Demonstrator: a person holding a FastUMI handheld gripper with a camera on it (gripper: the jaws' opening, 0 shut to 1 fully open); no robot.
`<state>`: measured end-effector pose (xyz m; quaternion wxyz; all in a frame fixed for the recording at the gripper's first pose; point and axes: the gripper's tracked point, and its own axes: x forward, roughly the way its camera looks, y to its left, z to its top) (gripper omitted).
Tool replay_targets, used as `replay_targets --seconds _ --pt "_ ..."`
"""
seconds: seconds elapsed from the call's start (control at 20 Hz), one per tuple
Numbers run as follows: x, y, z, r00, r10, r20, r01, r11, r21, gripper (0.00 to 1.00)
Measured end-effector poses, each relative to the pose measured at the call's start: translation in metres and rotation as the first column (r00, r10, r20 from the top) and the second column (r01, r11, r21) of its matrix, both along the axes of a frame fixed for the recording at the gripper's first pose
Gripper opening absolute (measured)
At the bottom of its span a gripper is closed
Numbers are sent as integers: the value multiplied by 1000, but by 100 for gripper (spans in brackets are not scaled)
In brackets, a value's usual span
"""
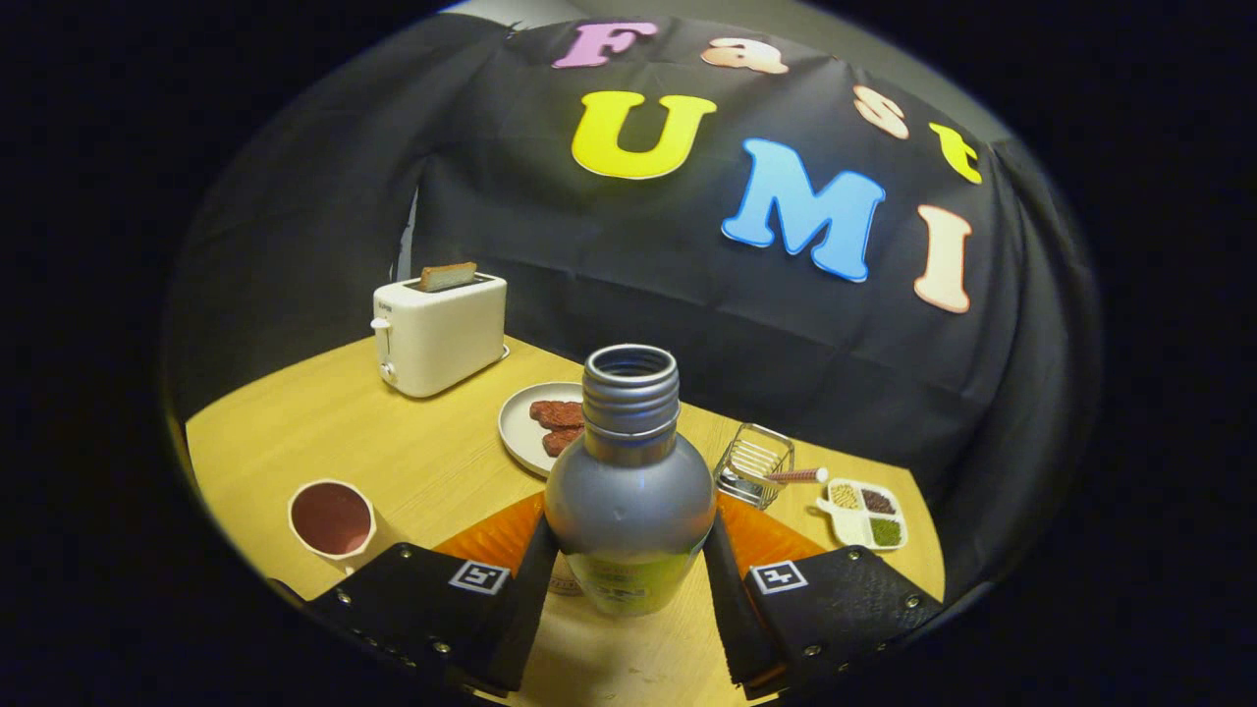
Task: Take the bottle from table, then pour the juice into the cup, finally place the bottle on the coaster
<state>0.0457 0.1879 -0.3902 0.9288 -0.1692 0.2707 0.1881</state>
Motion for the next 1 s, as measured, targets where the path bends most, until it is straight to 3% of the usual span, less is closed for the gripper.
replay_targets --seconds 0.3,1.0 --pt "13 9 3 998 -33 -57 44 977 208 74" --pt "42 22 -54 988 -25 -155 61 970 236 75"
